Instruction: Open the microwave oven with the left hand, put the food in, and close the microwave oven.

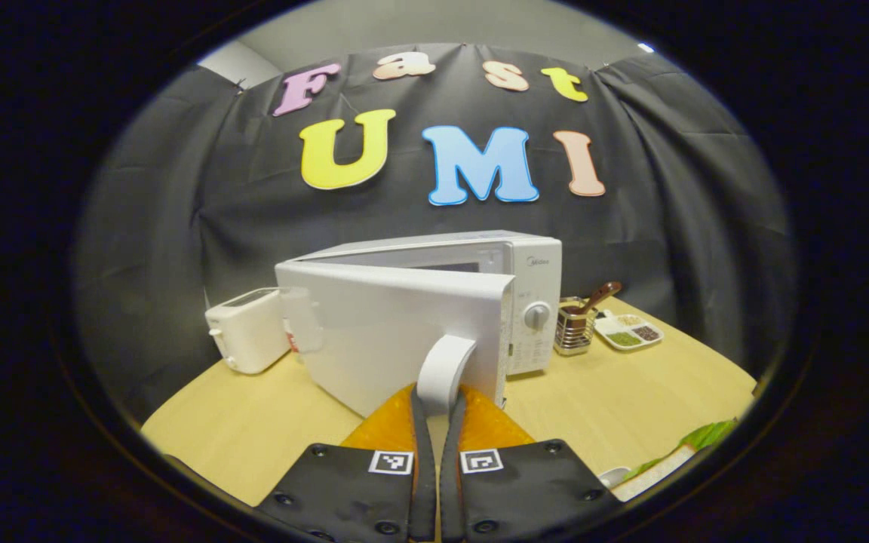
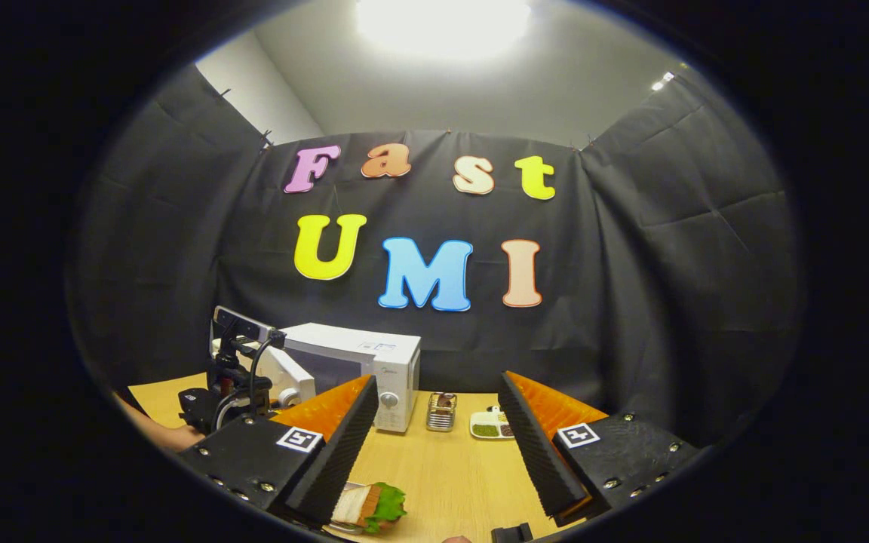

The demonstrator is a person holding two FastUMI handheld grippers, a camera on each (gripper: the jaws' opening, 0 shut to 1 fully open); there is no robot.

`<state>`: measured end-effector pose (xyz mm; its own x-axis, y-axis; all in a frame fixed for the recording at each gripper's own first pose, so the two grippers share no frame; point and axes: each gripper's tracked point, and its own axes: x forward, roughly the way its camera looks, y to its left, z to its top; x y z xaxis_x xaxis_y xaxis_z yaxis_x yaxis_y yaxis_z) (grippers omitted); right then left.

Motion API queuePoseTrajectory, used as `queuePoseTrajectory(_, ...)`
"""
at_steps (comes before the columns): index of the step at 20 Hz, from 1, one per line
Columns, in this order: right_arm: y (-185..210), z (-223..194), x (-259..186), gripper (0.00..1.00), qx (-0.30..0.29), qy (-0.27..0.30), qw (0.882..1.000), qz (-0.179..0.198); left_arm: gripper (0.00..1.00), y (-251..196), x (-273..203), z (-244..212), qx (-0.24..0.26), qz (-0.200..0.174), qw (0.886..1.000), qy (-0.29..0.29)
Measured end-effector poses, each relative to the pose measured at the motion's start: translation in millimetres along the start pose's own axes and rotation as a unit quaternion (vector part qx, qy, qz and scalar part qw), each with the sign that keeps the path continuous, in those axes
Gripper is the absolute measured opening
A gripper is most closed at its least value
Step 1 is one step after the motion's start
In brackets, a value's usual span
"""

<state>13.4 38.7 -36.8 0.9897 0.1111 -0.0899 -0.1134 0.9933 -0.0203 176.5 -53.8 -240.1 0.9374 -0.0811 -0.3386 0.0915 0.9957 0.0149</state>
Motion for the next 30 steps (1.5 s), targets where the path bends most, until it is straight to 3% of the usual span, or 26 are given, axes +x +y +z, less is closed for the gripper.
queuePoseTrajectory(7, 36.6, -1.6, 7.0, 0.97, 0.017, 0.005, 0.999, 0.046, 0.11, 54.2, -39.7, -14.7, -0.008, 0.021, 1.0, 0.006)
queuePoseTrajectory(16, 112.8, 3.9, 27.2, 0.97, 0.021, 0.008, 0.998, 0.057, 0.08, 134.0, -71.6, -31.4, -0.006, 0.015, 1.0, 0.01)
queuePoseTrajectory(22, 149.9, 10.7, 39.2, 0.98, 0.019, 0.004, 0.999, 0.039, 0.08, 200.0, -83.1, -42.5, -0.015, 0.006, 1.0, 0.011)
queuePoseTrajectory(30, 168.4, 5.3, 56.0, 0.98, 0.033, 0.016, 0.999, -0.012, 0.09, 233.2, -84.1, -46.2, -0.01, -0.035, 0.999, -0.006)
